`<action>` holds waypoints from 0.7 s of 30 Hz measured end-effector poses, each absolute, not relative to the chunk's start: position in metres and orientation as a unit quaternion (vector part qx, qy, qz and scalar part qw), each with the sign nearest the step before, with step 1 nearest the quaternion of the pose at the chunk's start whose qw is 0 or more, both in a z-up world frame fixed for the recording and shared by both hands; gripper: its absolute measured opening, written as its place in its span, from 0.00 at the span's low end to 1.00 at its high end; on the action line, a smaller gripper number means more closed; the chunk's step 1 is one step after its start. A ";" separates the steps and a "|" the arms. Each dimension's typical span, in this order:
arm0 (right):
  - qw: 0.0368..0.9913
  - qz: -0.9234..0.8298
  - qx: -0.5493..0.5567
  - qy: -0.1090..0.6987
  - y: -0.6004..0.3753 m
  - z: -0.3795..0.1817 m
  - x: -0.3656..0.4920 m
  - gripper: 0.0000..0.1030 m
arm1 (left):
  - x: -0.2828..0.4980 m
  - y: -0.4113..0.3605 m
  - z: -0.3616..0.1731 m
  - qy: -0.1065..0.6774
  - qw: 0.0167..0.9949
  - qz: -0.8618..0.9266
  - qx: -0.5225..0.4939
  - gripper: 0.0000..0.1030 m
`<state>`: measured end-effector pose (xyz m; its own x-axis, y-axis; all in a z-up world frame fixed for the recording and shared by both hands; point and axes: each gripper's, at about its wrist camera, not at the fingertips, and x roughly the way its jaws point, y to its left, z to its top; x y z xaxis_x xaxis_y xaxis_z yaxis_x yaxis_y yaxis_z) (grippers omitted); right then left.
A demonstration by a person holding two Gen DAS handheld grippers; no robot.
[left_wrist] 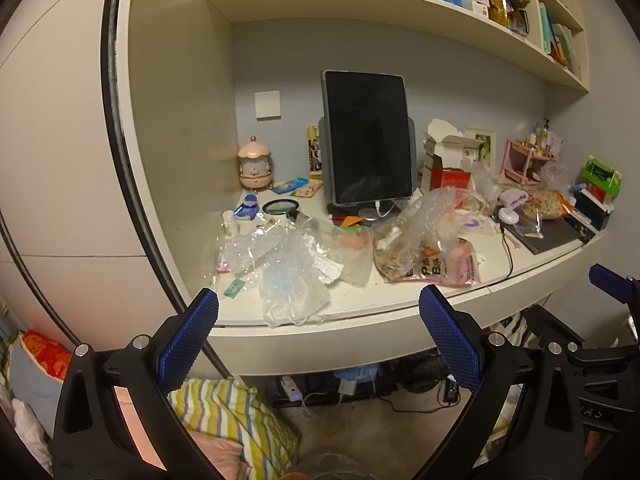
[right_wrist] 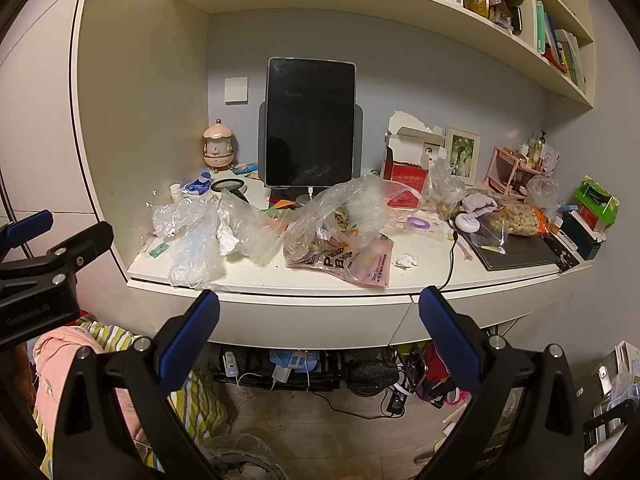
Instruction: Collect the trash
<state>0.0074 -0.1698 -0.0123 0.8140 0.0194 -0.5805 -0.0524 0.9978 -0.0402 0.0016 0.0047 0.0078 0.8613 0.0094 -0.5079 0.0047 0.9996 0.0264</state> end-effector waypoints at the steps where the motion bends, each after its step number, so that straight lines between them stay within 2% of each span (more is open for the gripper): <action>1: 0.952 0.019 -0.028 0.304 -0.170 -0.012 0.008 0.94 | 0.002 0.006 0.007 0.264 0.964 0.001 0.012 0.95; 21: 0.953 0.007 -0.023 0.302 -0.183 -0.014 0.003 0.94 | 0.000 -0.004 0.007 0.269 0.963 0.000 0.014 0.95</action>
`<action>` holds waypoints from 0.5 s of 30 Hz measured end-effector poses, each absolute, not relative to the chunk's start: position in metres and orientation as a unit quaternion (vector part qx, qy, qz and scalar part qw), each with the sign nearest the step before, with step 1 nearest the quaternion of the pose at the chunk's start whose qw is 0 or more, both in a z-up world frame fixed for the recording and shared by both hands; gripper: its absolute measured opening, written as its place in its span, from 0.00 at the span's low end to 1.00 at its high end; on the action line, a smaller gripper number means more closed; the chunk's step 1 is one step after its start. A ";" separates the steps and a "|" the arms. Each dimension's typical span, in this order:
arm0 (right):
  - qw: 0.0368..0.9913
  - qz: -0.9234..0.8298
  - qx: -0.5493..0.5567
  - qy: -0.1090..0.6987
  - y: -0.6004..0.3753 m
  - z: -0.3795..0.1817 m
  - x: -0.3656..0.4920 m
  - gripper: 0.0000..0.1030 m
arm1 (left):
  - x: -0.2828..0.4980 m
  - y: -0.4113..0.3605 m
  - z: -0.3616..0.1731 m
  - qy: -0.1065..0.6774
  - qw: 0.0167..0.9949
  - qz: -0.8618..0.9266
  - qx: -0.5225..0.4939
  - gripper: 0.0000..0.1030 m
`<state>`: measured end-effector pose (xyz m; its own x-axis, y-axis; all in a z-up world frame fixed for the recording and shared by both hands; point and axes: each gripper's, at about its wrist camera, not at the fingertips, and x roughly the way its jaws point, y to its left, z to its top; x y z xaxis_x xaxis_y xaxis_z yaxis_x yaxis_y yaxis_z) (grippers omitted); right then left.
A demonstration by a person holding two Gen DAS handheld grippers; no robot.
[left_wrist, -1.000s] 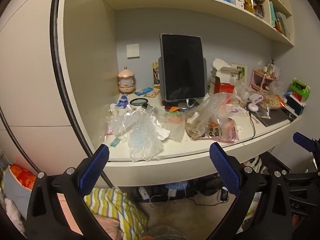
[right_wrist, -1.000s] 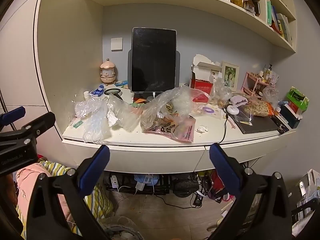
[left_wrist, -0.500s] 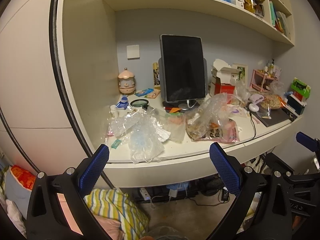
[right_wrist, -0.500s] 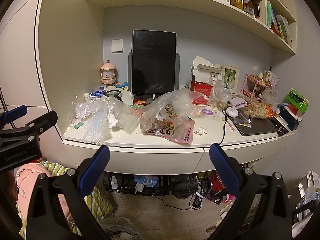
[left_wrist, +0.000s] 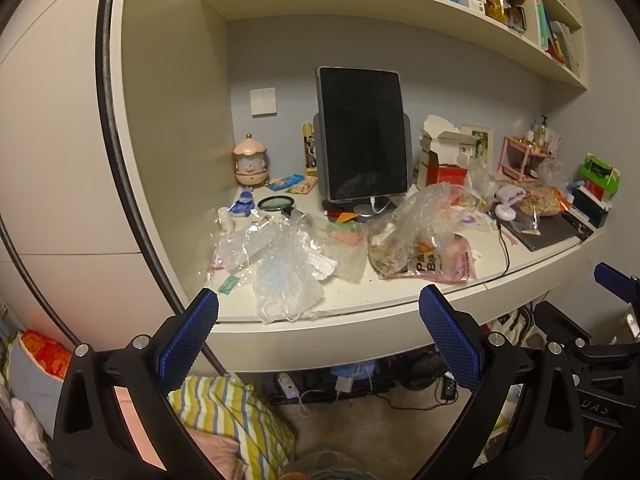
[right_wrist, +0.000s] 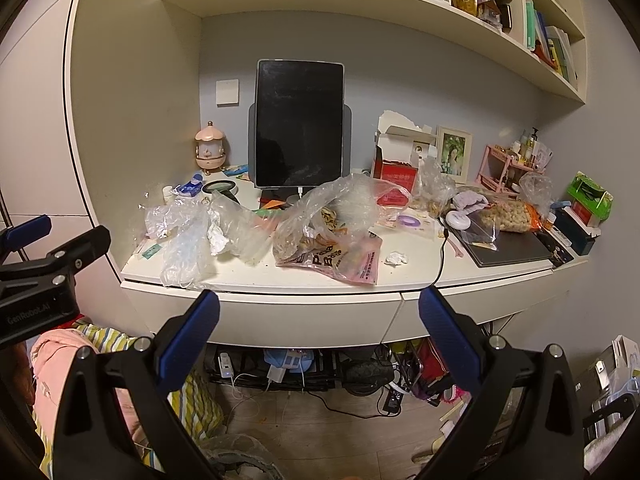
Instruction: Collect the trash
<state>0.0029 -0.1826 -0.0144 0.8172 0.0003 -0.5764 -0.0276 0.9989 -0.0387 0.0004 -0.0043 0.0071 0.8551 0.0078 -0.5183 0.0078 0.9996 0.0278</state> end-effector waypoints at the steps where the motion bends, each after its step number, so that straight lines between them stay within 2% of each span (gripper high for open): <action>1: 0.953 0.007 -0.022 0.302 -0.183 -0.015 0.003 0.94 | 0.001 -0.004 0.007 0.270 0.963 0.001 0.013 0.95; 15: 0.953 0.011 -0.023 0.303 -0.180 -0.017 0.004 0.94 | 0.004 0.001 0.005 0.273 0.962 0.008 0.004 0.95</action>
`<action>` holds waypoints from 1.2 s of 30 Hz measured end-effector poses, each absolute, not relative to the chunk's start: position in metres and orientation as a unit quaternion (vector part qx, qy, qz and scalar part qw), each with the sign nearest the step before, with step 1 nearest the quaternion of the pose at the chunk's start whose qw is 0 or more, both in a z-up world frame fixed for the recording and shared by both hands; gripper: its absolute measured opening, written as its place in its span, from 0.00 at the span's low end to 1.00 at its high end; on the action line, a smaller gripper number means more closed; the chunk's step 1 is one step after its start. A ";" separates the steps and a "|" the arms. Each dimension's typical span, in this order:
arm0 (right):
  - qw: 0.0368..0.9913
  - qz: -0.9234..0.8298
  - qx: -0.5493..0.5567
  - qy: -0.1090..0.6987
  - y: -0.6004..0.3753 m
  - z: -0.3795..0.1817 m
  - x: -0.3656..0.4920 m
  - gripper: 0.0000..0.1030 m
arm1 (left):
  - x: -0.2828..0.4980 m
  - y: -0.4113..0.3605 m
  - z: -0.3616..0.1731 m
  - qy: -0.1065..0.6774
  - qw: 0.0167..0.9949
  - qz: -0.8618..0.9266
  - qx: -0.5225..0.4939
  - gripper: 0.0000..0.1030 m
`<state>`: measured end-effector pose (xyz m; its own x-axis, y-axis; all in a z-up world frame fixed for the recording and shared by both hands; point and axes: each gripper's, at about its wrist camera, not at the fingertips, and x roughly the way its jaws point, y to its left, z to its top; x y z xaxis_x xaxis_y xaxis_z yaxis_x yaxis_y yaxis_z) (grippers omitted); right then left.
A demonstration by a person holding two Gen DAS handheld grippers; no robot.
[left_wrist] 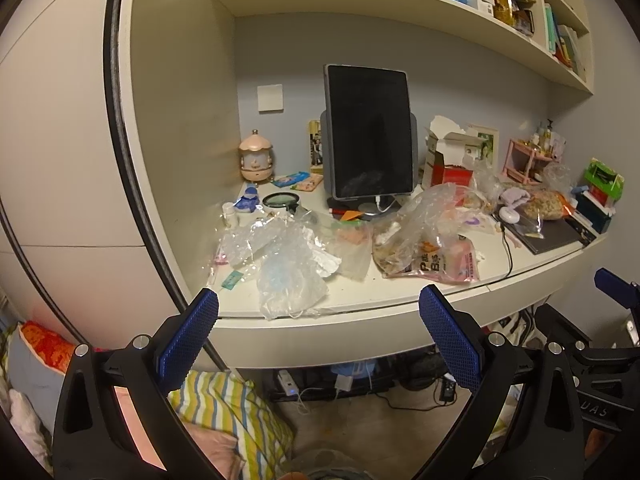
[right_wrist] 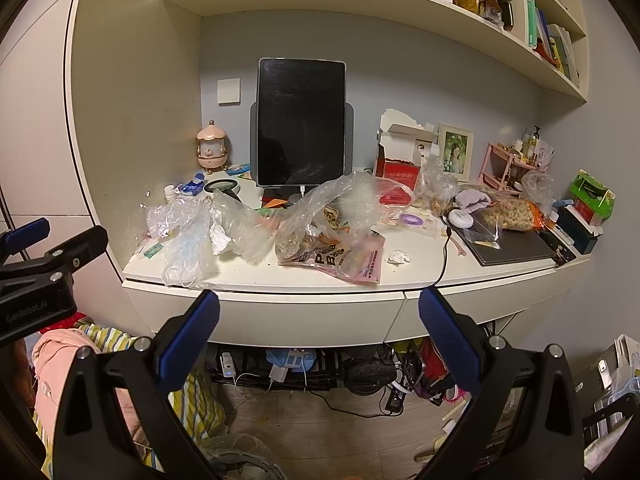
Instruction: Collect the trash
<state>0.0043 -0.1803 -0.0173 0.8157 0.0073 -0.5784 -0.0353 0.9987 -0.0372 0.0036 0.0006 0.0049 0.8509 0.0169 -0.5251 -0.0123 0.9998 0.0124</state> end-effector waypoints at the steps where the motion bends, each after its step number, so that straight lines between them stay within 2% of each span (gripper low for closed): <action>1: 0.952 0.012 -0.024 0.304 -0.179 -0.018 0.004 0.94 | 0.004 0.001 0.005 0.273 0.962 0.008 0.004 0.95; 22: 0.950 0.021 -0.032 0.310 -0.171 -0.020 0.005 0.94 | 0.003 0.010 -0.010 0.285 0.959 0.013 0.005 0.95; 36: 0.947 0.027 -0.035 0.317 -0.140 -0.026 -0.008 0.94 | -0.009 0.049 -0.033 0.304 0.952 -0.002 0.015 0.95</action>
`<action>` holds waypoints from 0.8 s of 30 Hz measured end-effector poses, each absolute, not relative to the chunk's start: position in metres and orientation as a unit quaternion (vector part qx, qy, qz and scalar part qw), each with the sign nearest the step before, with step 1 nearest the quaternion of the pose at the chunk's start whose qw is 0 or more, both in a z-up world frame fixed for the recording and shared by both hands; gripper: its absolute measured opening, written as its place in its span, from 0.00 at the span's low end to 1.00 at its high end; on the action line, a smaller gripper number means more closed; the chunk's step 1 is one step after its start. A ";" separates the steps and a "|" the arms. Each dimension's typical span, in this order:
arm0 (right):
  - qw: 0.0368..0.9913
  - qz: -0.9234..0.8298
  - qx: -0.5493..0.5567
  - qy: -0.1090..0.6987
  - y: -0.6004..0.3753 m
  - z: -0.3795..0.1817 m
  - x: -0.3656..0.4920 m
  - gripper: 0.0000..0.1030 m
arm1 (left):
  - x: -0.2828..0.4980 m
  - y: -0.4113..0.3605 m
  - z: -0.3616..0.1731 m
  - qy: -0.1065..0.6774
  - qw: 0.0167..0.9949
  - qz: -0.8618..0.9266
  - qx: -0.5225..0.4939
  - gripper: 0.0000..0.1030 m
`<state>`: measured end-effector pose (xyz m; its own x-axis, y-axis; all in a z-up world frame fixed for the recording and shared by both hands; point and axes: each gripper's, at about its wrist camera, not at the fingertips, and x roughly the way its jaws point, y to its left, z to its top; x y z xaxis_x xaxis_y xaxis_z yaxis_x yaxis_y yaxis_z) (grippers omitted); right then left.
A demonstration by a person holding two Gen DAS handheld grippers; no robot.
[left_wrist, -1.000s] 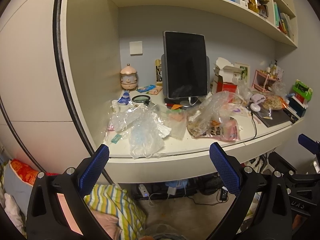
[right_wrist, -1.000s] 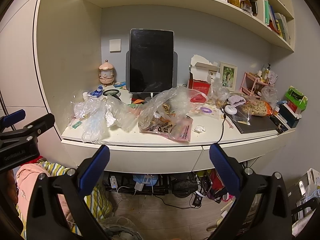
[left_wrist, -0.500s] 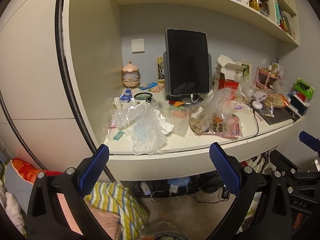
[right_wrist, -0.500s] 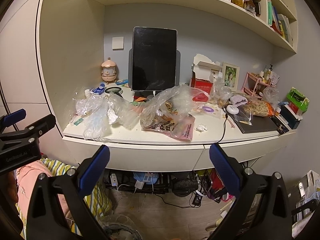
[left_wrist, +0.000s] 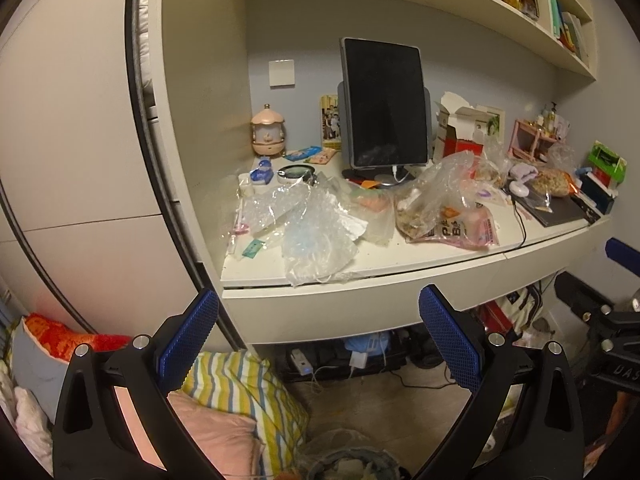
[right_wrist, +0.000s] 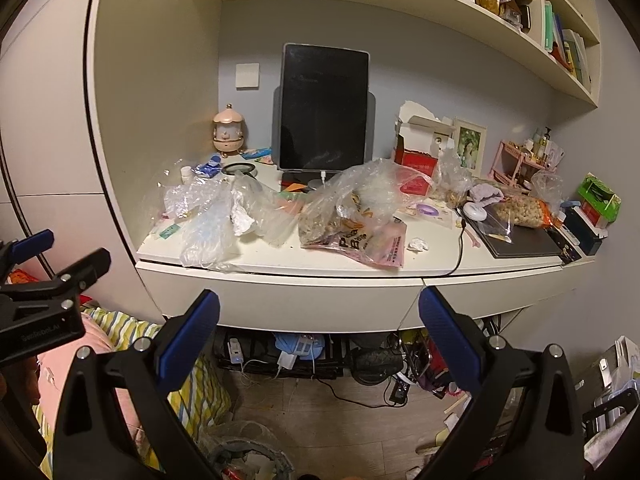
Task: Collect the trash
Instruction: 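Move the left tool to the crumpled clear plastic wrap and close on it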
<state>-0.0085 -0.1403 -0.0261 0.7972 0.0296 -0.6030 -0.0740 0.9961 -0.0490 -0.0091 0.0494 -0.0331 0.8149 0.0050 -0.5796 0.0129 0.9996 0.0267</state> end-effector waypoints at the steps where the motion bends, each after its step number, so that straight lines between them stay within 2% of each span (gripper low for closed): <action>1: 0.948 0.034 -0.033 0.314 -0.138 -0.024 -0.011 0.94 | -0.008 0.052 -0.034 0.307 0.952 -0.008 0.019 0.95; 14: 0.952 0.073 -0.033 0.296 -0.122 -0.004 -0.002 0.94 | 0.025 0.049 -0.039 0.303 0.951 -0.036 0.045 0.95; 24: 0.948 0.129 -0.035 0.290 -0.132 -0.010 0.080 0.94 | 0.106 0.038 -0.047 0.305 0.951 0.017 0.042 0.95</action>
